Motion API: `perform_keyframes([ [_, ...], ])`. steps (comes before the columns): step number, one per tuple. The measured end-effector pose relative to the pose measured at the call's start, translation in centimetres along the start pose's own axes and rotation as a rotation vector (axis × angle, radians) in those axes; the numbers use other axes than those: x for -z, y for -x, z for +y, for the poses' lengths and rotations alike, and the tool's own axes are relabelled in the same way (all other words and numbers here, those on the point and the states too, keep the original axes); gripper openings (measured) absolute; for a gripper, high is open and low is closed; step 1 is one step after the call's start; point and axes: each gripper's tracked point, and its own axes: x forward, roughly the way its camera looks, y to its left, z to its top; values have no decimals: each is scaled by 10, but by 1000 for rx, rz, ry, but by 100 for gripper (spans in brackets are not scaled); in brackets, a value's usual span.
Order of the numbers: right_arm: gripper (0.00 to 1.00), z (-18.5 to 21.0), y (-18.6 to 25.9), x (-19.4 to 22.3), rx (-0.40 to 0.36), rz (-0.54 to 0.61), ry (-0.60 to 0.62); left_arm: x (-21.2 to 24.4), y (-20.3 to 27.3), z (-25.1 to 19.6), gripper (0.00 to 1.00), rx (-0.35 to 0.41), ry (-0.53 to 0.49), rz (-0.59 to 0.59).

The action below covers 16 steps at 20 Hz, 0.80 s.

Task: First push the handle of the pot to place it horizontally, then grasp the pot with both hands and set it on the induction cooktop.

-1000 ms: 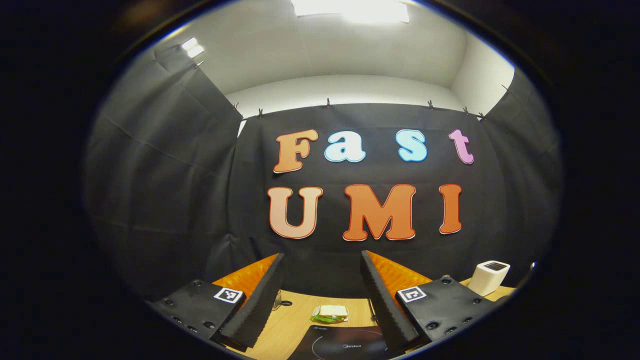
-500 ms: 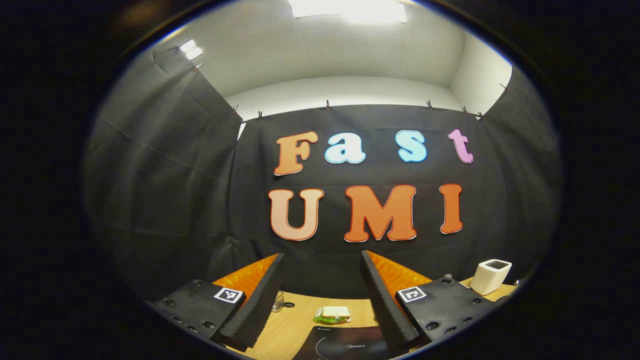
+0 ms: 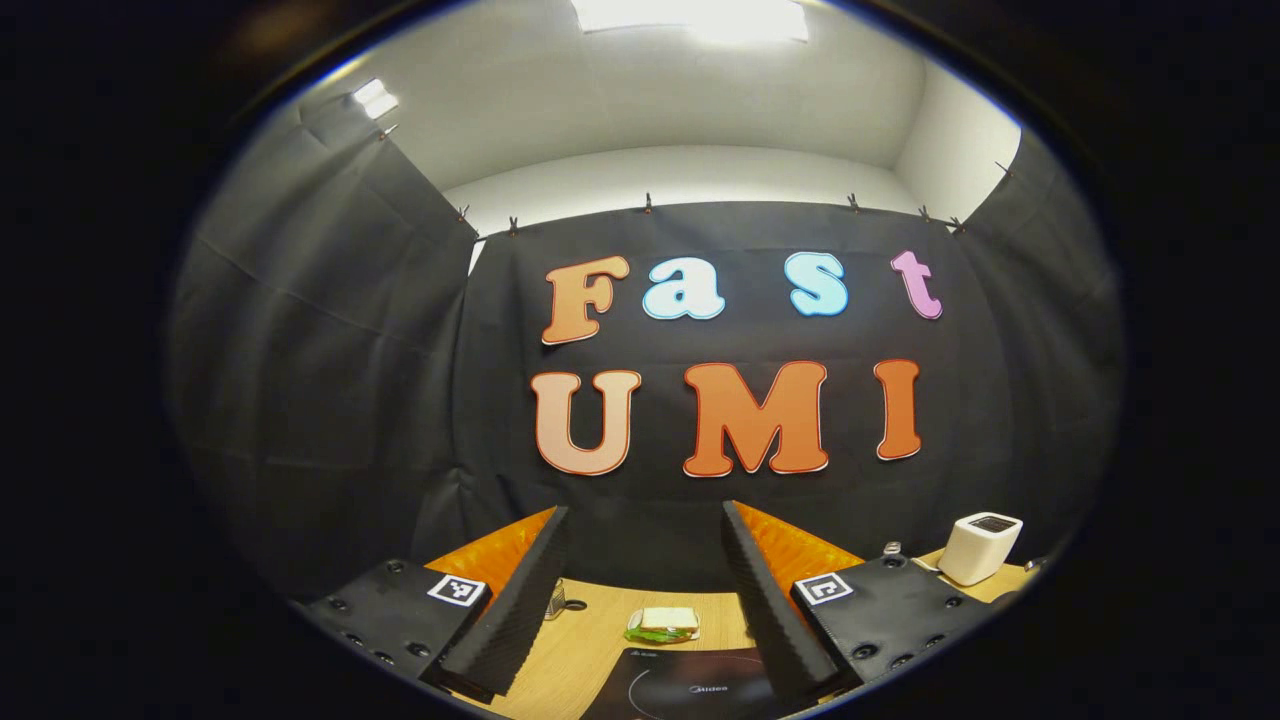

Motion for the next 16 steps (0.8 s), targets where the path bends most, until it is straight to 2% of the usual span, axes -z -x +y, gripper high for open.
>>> perform_keyframes([
  [6,0,-16,5,-18,32,-34,-19,6,-2,-9,96,12,2,16],
  [16,0,-57,13,-62,138,-137,-81,10,-1,5,96,-13,2,14],
])
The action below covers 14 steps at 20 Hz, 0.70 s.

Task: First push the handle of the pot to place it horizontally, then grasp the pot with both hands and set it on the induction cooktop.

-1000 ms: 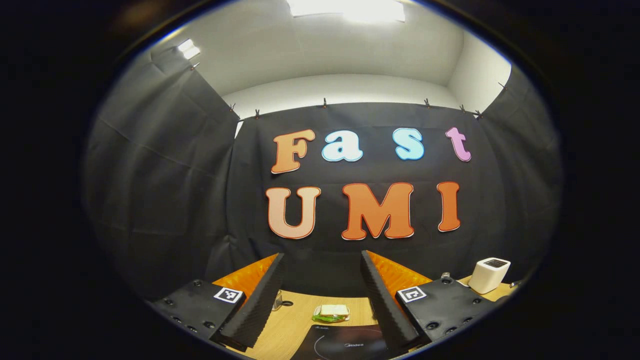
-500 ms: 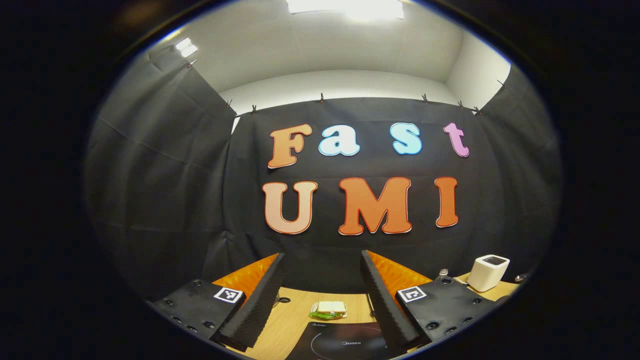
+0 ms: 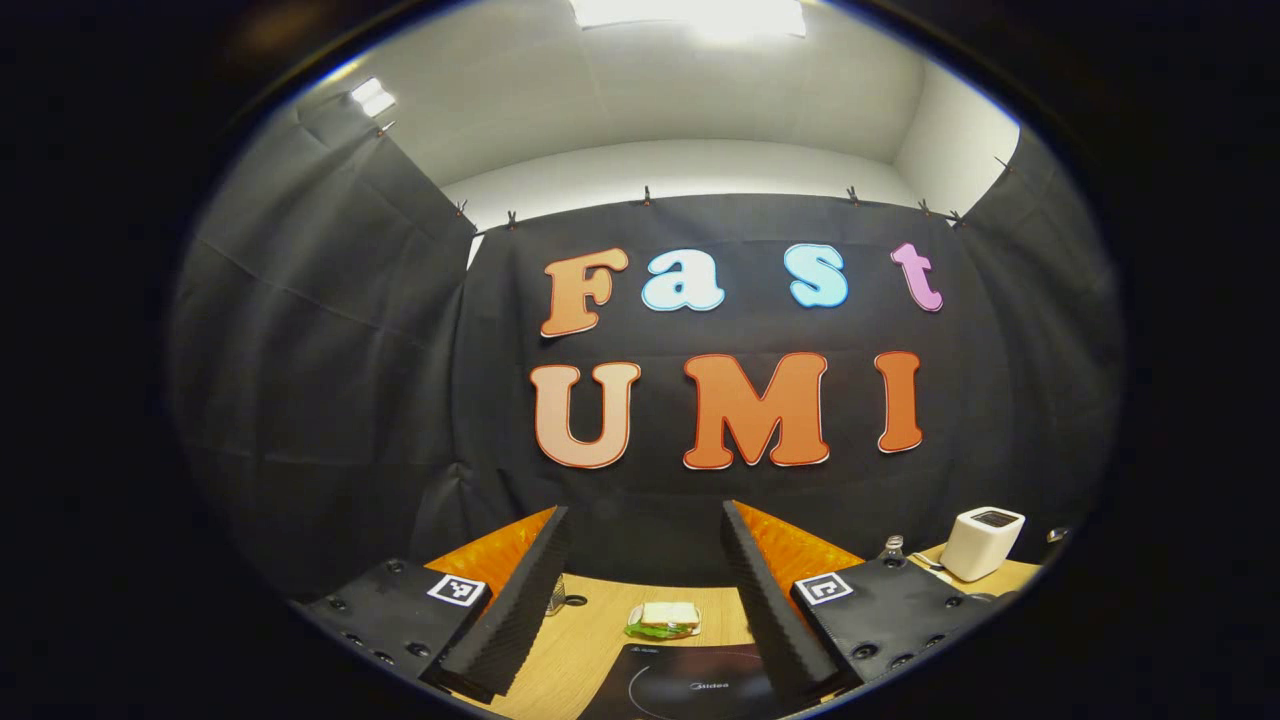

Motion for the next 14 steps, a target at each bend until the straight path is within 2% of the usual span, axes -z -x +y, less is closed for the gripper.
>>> perform_keyframes([
  [8,0,-17,-5,-32,45,-44,-73,19,-3,26,97,-53,-20,41],
  [14,0,-27,-9,-67,81,-89,-103,23,-1,31,96,-65,-29,43],
])
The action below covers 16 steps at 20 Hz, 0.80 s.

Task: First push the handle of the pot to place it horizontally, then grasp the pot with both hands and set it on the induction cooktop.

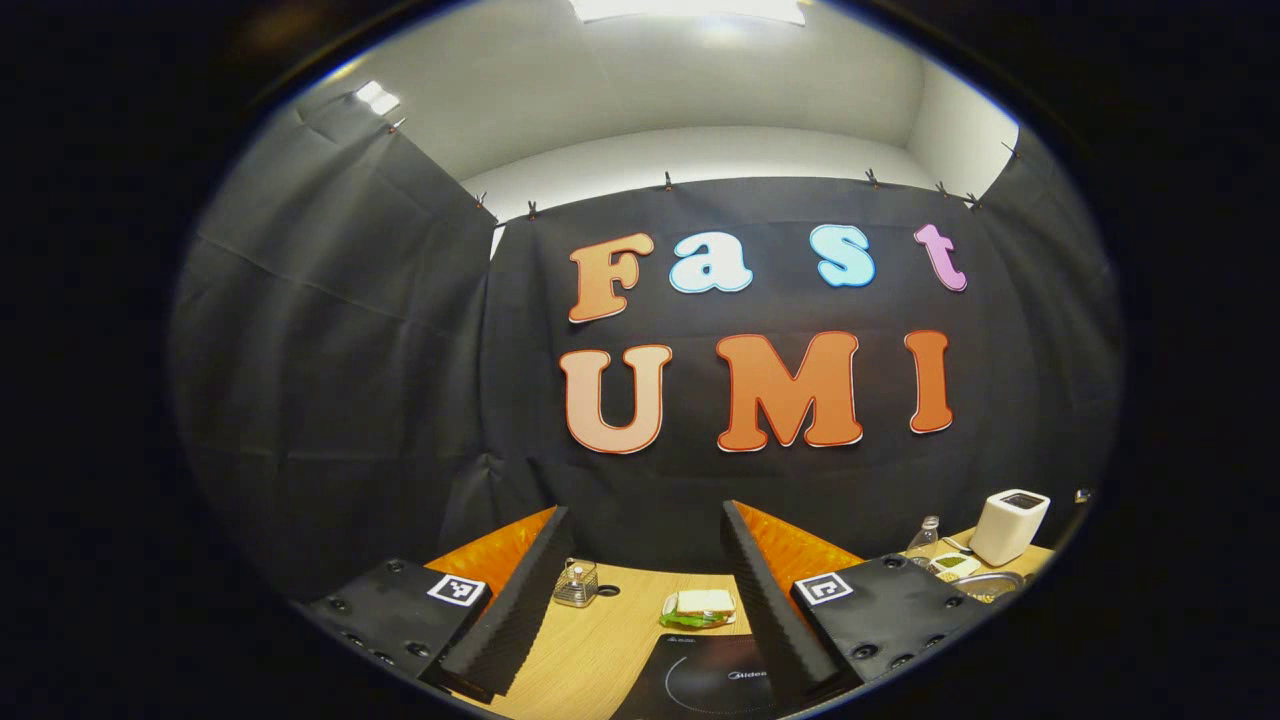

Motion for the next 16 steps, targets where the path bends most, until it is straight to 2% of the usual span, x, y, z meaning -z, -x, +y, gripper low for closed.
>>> perform_keyframes([
  [9,0,2,-16,-33,4,-24,-41,9,5,-5,96,10,6,32],
  [13,0,-6,-19,-48,37,-46,-17,7,8,-7,97,17,-9,43],
  [16,0,-5,-26,-59,31,-52,-10,1,14,-9,96,22,-10,29],
])
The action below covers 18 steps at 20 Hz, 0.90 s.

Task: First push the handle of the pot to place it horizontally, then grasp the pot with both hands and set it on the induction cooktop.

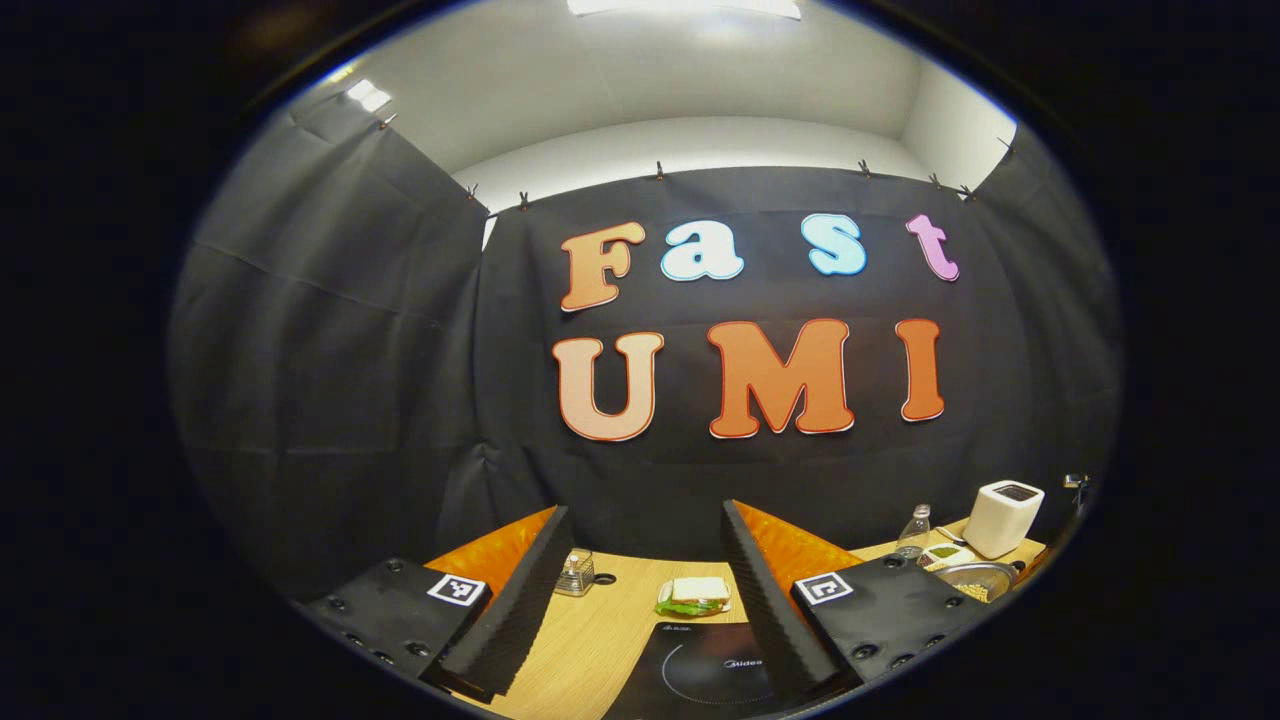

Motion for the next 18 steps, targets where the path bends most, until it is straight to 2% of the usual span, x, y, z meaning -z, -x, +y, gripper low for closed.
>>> perform_keyframes([
  [6,0,3,-8,-10,-10,-5,6,8,9,2,96,-1,10,23],
  [16,0,9,-13,-25,-15,-26,46,28,17,-24,97,42,45,88],
  [18,5,9,-3,-31,-22,-47,62,37,14,-35,97,67,42,121],
])
